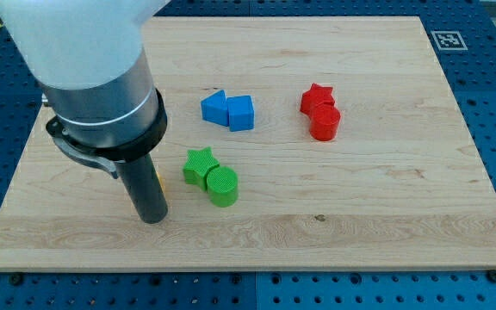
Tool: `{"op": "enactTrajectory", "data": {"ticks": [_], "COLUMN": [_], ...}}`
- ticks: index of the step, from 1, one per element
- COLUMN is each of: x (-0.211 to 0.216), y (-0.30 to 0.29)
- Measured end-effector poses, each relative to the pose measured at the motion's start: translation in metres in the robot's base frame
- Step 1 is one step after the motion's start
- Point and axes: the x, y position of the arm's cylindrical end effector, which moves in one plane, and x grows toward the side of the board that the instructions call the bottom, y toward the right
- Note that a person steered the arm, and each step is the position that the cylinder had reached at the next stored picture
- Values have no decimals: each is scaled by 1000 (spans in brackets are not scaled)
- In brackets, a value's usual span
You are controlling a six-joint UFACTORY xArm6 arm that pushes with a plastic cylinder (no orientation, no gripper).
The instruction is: Move the yellow hexagon towards the yellow heart
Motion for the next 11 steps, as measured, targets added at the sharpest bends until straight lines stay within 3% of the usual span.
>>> {"op": "enactTrajectory", "data": {"ticks": [3,5,7,8,9,10,11], "x": [-30,-30,-49,-51,-23,-13,-34], "y": [-29,-15,-54,-53,-53,-10,29]}}
